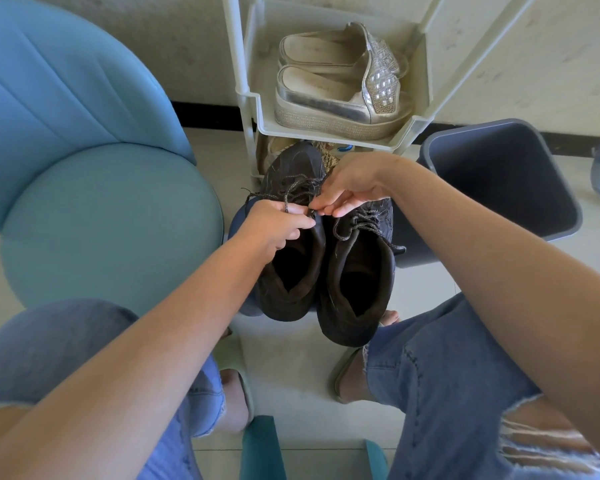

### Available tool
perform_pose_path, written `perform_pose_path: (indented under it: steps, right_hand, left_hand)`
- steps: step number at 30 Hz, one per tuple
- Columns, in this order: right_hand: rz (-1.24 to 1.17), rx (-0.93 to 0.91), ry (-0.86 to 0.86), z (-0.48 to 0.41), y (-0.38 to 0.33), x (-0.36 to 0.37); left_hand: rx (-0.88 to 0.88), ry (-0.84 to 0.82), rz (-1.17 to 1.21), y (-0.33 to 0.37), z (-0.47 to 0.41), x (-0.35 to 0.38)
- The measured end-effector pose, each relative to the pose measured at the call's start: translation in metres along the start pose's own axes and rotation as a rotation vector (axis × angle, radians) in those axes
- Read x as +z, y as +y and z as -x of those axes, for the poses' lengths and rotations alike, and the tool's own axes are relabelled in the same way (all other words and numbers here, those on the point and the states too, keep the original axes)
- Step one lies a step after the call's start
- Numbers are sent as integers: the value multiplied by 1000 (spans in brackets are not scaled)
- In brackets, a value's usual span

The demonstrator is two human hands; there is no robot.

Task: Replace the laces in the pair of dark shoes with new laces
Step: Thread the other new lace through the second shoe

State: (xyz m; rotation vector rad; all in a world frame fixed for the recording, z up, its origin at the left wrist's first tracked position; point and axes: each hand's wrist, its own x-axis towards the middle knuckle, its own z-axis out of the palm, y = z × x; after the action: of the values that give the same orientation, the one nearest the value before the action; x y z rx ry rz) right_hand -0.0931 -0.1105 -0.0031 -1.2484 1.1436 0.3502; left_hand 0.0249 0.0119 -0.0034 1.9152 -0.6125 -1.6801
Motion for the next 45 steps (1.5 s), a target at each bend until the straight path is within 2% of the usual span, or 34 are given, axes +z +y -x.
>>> perform_pose_path:
  steps: [5,12,22,33,38,42,45]
  right_hand:
    - [-18,-4,34,0,3,-4]
    - [-40,32,-35,-5,5,-4]
    - [-79,97,-12,-6,2,1]
    - [173,63,16,0,-8,8]
    - [94,-8,87,5,-8,3]
    - [166,-15,148,2,-7,5]
    - [196,2,121,1,-7,7]
  left_hand:
    - [0,1,0,2,4,1]
    - [-55,-24,-21,10,10,3]
    - [-6,41,32,5,12,4]
    - [-13,22,35,2,5,4]
    - [1,42,35,1,2,3]
    - [-7,45,43,0,-3,2]
    - [-14,7,15,-4,-11,0]
